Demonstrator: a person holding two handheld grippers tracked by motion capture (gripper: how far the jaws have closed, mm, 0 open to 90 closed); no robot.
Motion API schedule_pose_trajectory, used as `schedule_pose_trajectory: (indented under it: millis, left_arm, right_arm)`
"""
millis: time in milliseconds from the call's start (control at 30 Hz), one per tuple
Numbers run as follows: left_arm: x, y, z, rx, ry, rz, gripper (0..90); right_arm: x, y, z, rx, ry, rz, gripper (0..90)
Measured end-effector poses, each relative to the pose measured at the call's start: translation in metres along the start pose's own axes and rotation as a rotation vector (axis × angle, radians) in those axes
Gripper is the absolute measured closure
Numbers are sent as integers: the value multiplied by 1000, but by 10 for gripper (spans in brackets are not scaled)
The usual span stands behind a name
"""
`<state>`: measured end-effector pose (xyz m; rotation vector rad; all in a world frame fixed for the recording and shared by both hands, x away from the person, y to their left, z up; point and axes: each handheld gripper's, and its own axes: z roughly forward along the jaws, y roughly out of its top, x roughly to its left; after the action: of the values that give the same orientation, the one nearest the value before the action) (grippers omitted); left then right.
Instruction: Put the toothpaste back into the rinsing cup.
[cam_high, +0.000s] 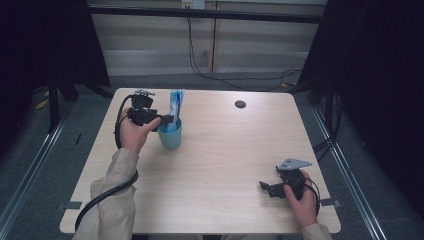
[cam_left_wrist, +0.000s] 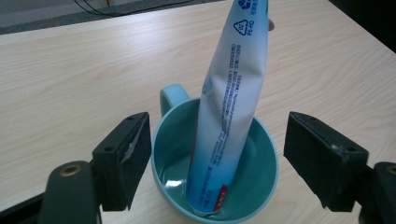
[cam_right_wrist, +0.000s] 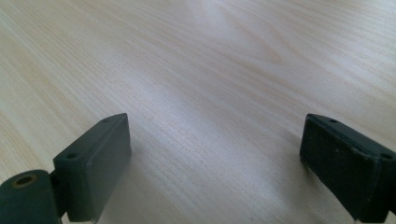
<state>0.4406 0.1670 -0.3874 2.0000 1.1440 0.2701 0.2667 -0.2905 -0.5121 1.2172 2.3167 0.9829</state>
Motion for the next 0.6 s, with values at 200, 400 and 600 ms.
schedule_pose_trajectory:
  millis: [200, 400, 600]
  left_arm:
    - [1, -2, -2, 13, -3, 5, 221]
    - [1, -4, -6, 5, -22, 9, 217]
    - [2, -8, -9, 12, -33, 7, 214]
  right_arm:
    - [0, 0, 0, 1, 0, 1, 83]
    - [0, 0, 0, 0, 0, -1, 83]
    - [0, 0, 0, 0, 0, 0, 83]
